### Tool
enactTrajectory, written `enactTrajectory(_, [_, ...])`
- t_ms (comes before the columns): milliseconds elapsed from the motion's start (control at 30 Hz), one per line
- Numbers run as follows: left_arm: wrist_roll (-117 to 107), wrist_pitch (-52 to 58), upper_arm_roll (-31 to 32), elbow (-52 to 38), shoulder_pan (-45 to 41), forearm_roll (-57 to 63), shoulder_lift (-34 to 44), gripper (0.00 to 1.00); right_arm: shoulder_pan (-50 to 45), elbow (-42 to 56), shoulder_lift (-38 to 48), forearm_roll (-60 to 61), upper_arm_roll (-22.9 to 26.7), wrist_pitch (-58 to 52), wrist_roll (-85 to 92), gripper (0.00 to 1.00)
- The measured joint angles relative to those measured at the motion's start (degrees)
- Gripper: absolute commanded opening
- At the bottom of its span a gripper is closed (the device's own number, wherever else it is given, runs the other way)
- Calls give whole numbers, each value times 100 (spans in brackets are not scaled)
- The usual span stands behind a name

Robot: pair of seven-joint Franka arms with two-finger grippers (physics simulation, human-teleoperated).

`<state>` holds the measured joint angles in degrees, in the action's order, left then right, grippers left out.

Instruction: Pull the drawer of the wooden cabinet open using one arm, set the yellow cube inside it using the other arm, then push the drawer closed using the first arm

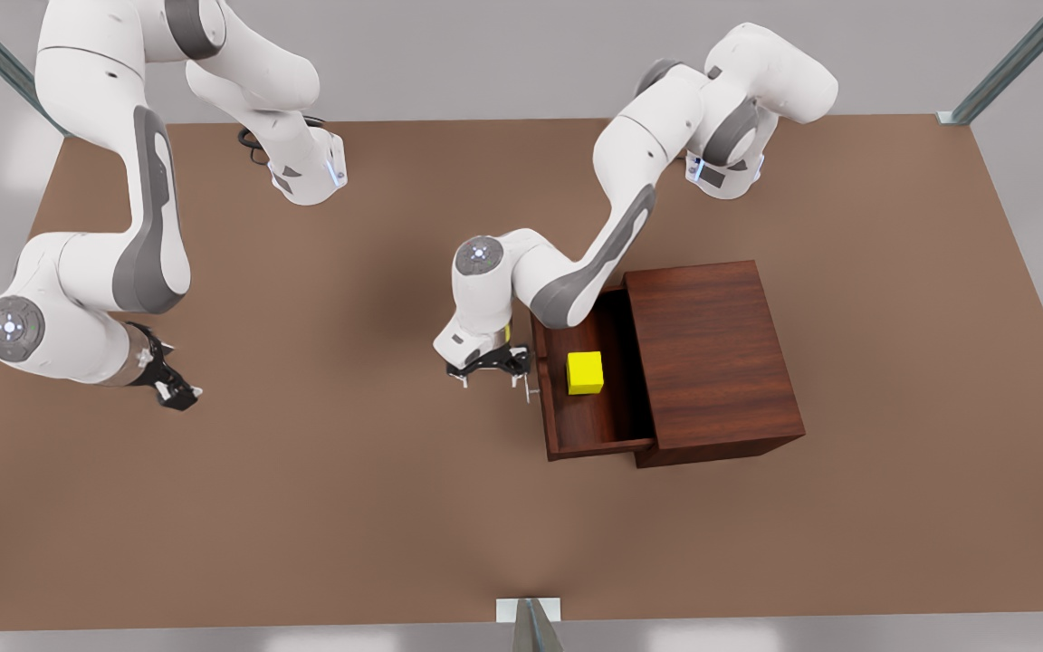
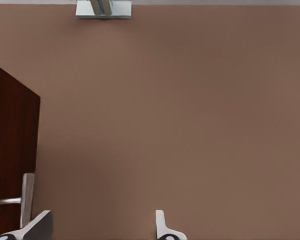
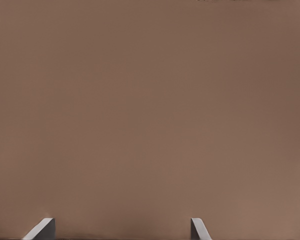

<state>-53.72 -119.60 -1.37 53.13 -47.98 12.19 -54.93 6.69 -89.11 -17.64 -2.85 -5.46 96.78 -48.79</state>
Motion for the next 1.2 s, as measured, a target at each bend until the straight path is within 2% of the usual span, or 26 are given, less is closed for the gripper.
enactTrajectory(200, [-680, -442, -15, 56, -9, 97, -79, 100, -6, 5, -21, -6, 1, -89, 1215, 100])
enactTrajectory(567, [-951, 324, -35, 261, 33, 192, 59, 100, -9, 5, -44, -8, -3, -132, 2619, 100])
enactTrajectory(900, [-773, 771, -15, 353, 418, 132, 220, 100, -9, 5, -53, -16, -7, -139, 3307, 100])
enactTrajectory(1200, [-513, 1014, -22, 1060, 673, -25, 784, 100, -9, 5, -55, -21, -8, -140, 3665, 100])
